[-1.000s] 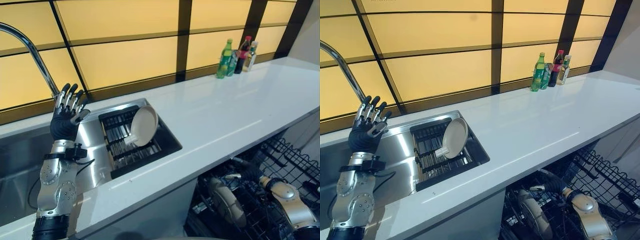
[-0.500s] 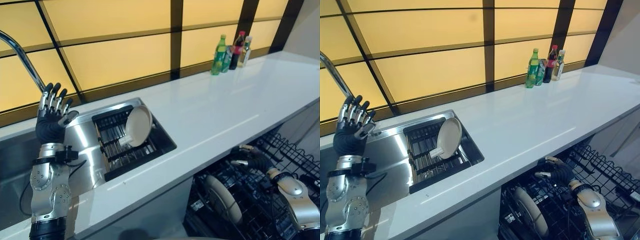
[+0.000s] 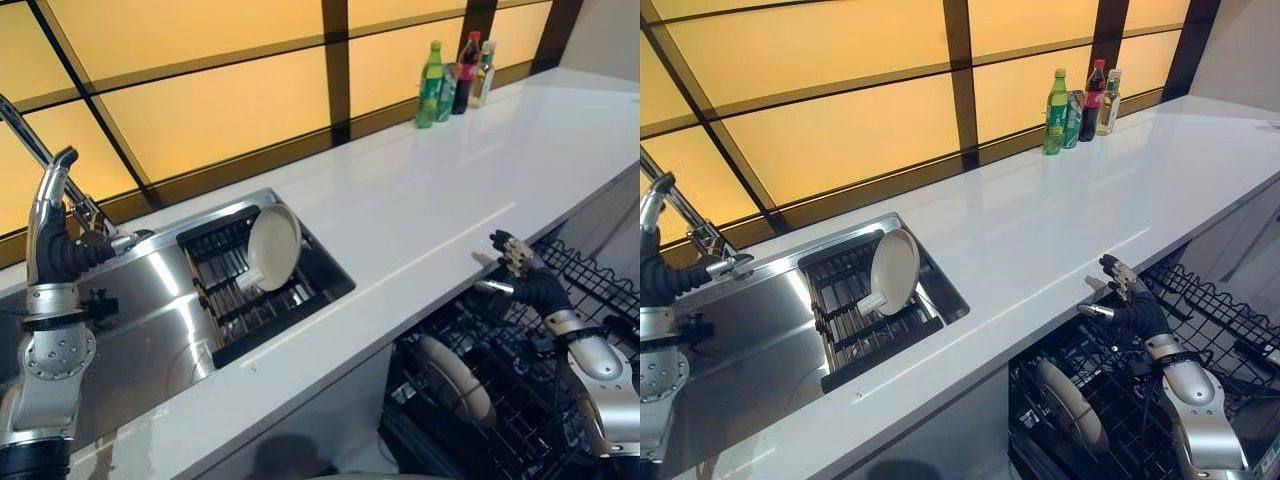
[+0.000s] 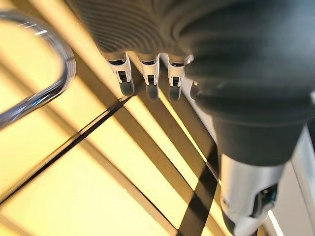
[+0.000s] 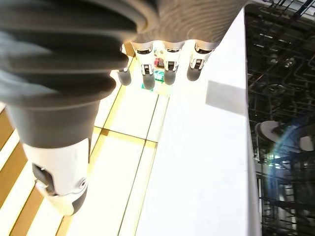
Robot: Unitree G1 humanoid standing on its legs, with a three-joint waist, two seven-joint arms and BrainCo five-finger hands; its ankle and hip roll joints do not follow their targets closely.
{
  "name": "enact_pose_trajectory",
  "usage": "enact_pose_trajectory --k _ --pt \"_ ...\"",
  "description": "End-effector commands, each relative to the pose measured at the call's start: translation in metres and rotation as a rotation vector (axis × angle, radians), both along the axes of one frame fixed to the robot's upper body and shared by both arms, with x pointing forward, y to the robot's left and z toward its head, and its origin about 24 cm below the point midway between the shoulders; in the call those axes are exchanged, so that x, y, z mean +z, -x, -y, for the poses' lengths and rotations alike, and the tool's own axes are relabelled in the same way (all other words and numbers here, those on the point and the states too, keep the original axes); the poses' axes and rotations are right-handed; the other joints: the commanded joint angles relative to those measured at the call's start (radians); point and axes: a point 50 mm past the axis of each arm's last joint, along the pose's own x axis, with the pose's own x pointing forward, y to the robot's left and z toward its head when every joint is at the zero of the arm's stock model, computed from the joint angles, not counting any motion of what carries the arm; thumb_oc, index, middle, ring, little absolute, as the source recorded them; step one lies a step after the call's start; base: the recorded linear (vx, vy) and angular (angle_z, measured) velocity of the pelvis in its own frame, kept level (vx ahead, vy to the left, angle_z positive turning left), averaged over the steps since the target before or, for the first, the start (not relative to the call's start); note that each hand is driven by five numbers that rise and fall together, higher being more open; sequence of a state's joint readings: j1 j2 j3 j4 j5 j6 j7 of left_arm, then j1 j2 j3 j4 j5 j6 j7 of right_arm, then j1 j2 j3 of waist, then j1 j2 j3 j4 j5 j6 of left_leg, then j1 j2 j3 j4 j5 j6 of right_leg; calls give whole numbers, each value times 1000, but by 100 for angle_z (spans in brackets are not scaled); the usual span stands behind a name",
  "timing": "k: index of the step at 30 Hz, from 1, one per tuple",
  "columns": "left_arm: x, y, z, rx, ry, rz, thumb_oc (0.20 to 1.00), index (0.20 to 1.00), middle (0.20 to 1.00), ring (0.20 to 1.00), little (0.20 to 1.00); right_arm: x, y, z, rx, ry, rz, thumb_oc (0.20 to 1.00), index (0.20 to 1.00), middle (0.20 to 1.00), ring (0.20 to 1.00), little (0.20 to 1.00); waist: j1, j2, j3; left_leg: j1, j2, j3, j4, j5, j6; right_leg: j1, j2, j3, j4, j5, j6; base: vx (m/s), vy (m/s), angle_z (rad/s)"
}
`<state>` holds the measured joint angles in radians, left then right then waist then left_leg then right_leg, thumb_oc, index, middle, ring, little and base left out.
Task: Pick up plates and place into dishwasher.
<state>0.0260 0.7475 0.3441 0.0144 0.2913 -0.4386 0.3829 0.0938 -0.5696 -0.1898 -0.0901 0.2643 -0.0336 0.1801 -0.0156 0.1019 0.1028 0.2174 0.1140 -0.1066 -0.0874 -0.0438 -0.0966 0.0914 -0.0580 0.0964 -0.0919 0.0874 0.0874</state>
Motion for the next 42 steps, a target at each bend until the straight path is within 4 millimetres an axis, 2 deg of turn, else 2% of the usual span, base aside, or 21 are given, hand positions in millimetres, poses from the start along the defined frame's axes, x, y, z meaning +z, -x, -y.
enact_pose_trajectory --k 1,8,15,21,26,35,39,42 --pt "10 -10 -4 42 -220 -1 1000 1000 1000 1000 1000 34 -6 -1 27 -12 158 1000 1000 1000 1000 1000 -26 -75 -78 -92 -70 7 0 73 27 27 5 -47 29 -67 -13 172 131 -6" --pt "12 -21 3 64 -445 -28 1000 1000 1000 1000 1000 25 1 6 41 -14 81 1000 1000 1000 1000 1000 -70 -69 -57 -73 -87 46 6 45 49 0 -21 -3 44 -49 18 158 114 -13" --pt "2 -30 6 98 -532 -31 1000 1000 1000 1000 1000 29 -3 10 63 9 91 1000 1000 1000 1000 1000 -101 -59 3 -84 -113 66 11 28 66 -58 -41 41 76 -34 44 65 152 -20" --pt "-6 -26 5 130 -615 0 1000 1000 1000 1000 1000 30 -2 12 73 1 89 1000 1000 1000 1000 1000 -111 -66 40 -76 -134 81 27 13 81 -75 -60 68 106 -26 73 106 92 -24" --pt "-10 -23 0 208 -778 81 1000 1000 1000 1000 1000 28 2 16 75 3 70 1000 1000 1000 1000 1000 -127 -65 62 -77 -153 83 66 -10 92 -84 -75 84 141 -31 94 138 77 -23" --pt "-23 -29 -5 279 -820 94 1000 1000 1000 1000 1000 31 0 18 76 25 69 1000 1000 1000 1000 1000 -149 -54 120 -147 -183 95 141 -19 101 -151 -98 110 180 -3 118 54 90 -12" --pt "-14 -43 -3 326 -816 141 1000 1000 1000 1000 1000 42 -12 10 90 38 132 1000 1000 1000 1000 1000 -153 -51 178 -231 -192 112 189 -22 105 -224 -104 115 197 12 119 -156 97 -23" --pt "-8 -48 -4 361 -804 185 1000 1000 1000 1000 1000 46 -17 6 99 41 155 1000 1000 1000 1000 1000 -148 -54 207 -270 -196 132 217 -26 109 -255 -116 94 202 21 120 -93 86 -30"
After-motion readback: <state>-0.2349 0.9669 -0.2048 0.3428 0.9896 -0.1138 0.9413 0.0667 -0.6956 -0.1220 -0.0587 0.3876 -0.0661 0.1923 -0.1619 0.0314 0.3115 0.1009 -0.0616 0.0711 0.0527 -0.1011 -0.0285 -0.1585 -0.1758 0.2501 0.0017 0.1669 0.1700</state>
